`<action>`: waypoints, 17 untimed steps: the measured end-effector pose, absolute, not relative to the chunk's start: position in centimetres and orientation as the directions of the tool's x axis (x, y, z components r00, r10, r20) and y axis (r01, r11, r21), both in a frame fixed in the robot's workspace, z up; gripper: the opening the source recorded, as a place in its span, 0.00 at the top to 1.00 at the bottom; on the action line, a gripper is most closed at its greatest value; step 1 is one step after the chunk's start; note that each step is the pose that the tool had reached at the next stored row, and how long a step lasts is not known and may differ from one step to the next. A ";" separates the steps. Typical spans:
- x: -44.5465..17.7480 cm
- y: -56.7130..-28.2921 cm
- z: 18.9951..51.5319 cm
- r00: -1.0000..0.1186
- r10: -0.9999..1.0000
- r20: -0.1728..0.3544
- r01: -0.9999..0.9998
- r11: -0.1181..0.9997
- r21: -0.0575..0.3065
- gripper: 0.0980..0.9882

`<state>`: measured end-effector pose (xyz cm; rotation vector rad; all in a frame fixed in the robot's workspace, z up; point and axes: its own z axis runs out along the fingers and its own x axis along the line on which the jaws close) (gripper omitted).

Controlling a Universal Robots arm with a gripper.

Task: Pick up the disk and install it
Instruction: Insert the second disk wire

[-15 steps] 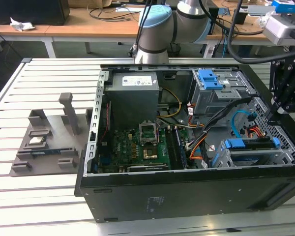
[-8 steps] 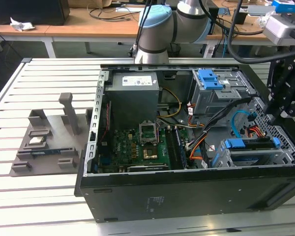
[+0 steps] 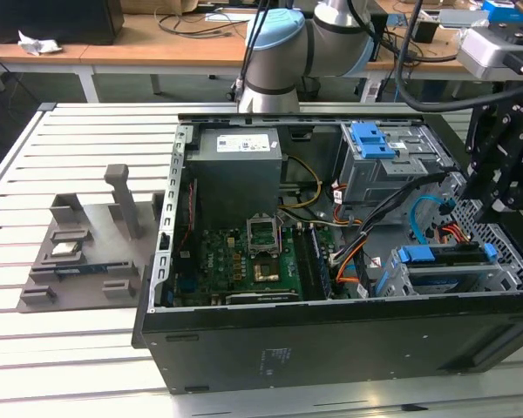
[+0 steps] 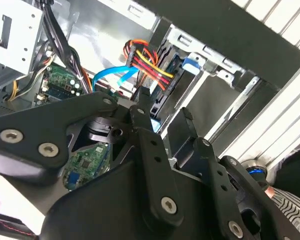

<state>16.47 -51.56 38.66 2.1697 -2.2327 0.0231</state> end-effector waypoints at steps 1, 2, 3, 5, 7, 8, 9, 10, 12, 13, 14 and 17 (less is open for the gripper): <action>16.0 -51.6 38.7 -0.029 -0.999 0.031 -1.000 0.029 0.009 0.64; 15.5 -51.5 38.6 -0.029 -0.999 0.030 -1.000 0.029 0.009 0.64; 15.0 -51.5 38.6 -0.029 -0.999 0.030 -1.000 0.029 0.009 0.64; 14.7 -51.5 38.4 -0.028 -0.999 0.030 -1.000 0.029 0.009 0.64; 14.7 -51.5 38.2 -0.028 -0.999 0.031 -1.000 0.028 0.009 0.64; 14.7 -51.5 38.1 -0.028 -0.999 0.031 -1.000 0.028 0.009 0.64; 14.6 -51.4 38.1 -0.028 -0.999 0.031 -1.000 0.028 0.009 0.64; 14.6 -51.2 38.1 -0.028 -0.999 0.031 -1.000 0.028 0.009 0.64; 14.5 -51.1 38.0 -0.028 -0.999 0.031 -1.000 0.028 0.009 0.64; 14.4 -51.1 38.0 -0.027 -0.999 0.030 -1.000 0.028 0.009 0.64; 14.4 -51.1 37.9 -0.026 -0.999 0.030 -1.000 0.026 0.009 0.64; 14.4 -51.1 37.9 -0.017 -0.999 0.031 -1.000 0.017 0.009 0.64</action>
